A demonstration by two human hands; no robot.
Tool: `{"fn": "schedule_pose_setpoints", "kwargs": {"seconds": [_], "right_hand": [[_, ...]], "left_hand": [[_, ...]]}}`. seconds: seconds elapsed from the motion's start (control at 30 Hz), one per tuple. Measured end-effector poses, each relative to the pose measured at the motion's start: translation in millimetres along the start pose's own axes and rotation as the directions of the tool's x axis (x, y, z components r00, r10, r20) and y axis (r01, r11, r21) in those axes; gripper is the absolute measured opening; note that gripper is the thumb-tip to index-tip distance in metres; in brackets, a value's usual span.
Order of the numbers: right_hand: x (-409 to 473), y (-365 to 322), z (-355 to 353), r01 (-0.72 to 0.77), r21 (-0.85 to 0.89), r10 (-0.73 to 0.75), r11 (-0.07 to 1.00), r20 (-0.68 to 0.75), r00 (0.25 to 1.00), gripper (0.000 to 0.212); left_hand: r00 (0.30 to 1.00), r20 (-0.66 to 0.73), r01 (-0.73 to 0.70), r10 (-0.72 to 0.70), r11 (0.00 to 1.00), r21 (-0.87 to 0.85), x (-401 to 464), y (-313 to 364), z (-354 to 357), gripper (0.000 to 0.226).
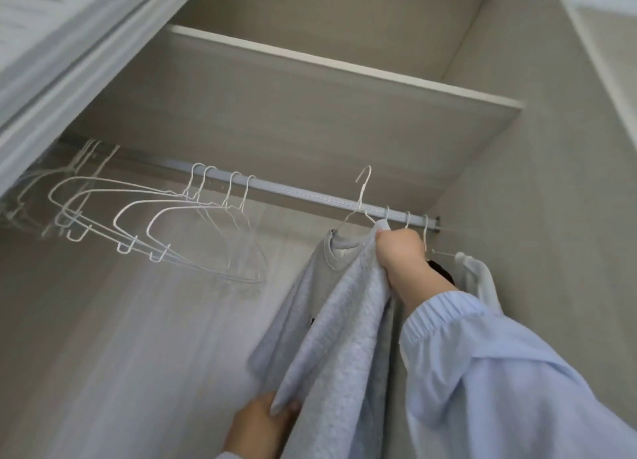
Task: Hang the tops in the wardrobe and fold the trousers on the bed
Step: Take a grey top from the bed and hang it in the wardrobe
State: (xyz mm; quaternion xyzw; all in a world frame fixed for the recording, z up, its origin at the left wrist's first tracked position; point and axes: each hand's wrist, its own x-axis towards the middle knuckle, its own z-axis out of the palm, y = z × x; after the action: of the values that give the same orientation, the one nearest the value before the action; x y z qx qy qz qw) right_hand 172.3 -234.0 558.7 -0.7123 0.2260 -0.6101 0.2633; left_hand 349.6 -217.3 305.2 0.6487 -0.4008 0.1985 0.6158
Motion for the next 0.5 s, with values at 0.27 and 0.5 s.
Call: {"fn": "schedule_pose_setpoints", "kwargs": {"seconds": [0.27,0.5], "right_hand": [[45.0,29.5,36.9,0.000,-0.258,0.012,0.966,0.047,0.999,0.039],[36.3,49.5,49.0,0.050,-0.349,-0.013,0.936,0.109,0.994,0.047]], "left_hand": [[0.985,-0.001,0.169,-0.173,0.966,-0.196,29.1,-28.1,4.1,0.028],[0.944,0.152,0.313,-0.292,0.940,-0.135,17.3,-46.6,-1.9,0.012]]}}
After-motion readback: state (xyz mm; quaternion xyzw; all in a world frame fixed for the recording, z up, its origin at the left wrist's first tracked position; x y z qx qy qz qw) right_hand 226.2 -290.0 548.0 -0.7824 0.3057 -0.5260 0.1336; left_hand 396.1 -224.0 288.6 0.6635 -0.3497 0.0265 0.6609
